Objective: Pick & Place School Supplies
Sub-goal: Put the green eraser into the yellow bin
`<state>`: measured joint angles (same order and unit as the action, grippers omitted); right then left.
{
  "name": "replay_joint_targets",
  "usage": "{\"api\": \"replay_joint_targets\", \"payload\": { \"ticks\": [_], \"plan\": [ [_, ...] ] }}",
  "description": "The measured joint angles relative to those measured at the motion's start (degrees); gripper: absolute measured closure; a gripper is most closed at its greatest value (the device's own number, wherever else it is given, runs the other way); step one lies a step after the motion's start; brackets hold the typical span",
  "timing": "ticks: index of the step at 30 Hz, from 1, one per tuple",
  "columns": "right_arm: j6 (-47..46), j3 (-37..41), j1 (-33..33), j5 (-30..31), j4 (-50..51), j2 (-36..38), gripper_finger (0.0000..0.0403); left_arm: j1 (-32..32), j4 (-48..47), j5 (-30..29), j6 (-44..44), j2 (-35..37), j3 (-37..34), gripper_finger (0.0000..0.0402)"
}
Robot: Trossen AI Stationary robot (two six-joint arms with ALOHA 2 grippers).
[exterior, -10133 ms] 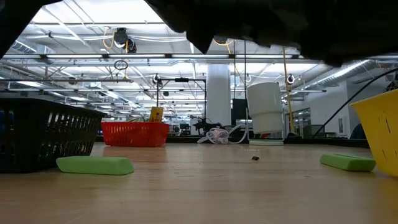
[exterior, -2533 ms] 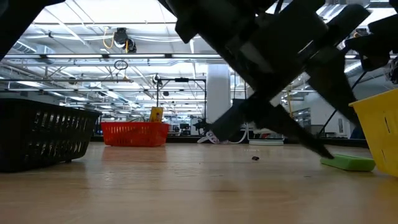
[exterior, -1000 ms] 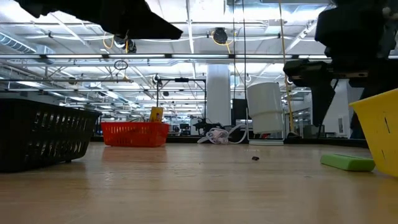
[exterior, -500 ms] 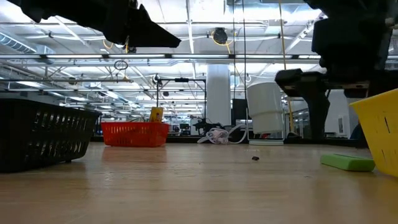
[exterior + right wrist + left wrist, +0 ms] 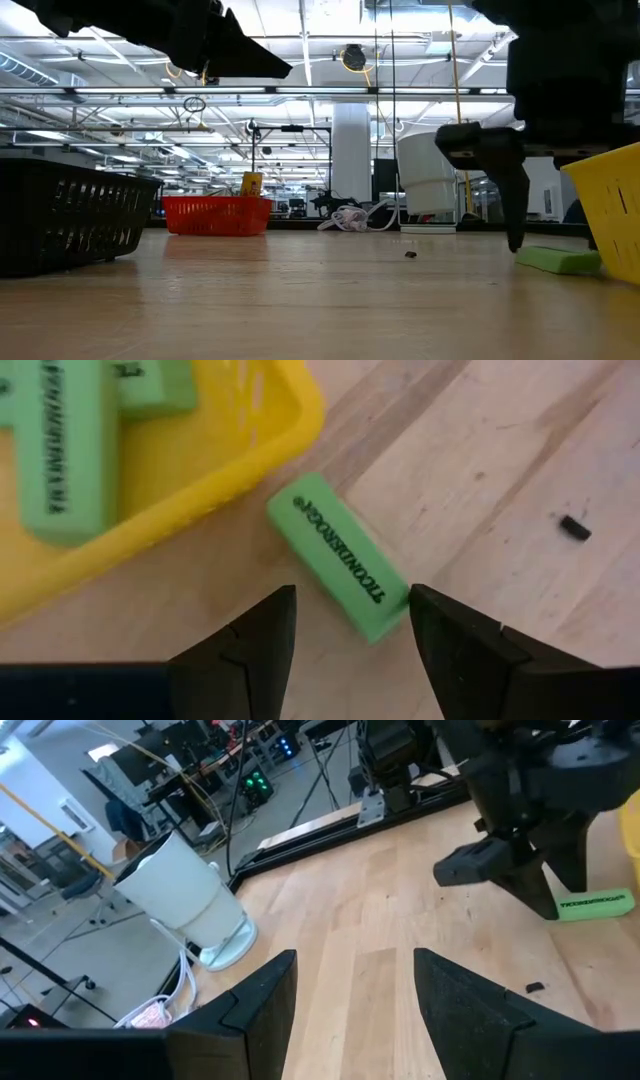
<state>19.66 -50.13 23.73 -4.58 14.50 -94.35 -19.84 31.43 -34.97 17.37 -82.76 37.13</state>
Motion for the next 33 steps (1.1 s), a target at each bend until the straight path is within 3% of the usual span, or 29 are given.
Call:
{"api": "replay_joint_targets", "payload": {
  "ticks": [13,26,31,33],
  "plan": [
    [5.1,0.0,0.0,-1.3,-4.3,-1.4,0.0221,0.0,0.0,0.2,0.1,0.0,0.0,0.0197],
    [5.4,0.0,0.0,-3.0,-4.4,-2.4,0.0285,0.0,-0.4,0.6,-0.2,0.0,0.0,0.0197],
    [5.1,0.0,0.0,-1.4,-3.5,-2.4,0.0341,0.0,-0.4,0.6,-0.5,0.0,0.0,0.0197],
    [5.0,0.0,0.0,-0.3,-3.2,-2.4,0.0345,0.0,-0.4,0.6,-0.6,0.0,0.0,0.0197]
  ]
}}
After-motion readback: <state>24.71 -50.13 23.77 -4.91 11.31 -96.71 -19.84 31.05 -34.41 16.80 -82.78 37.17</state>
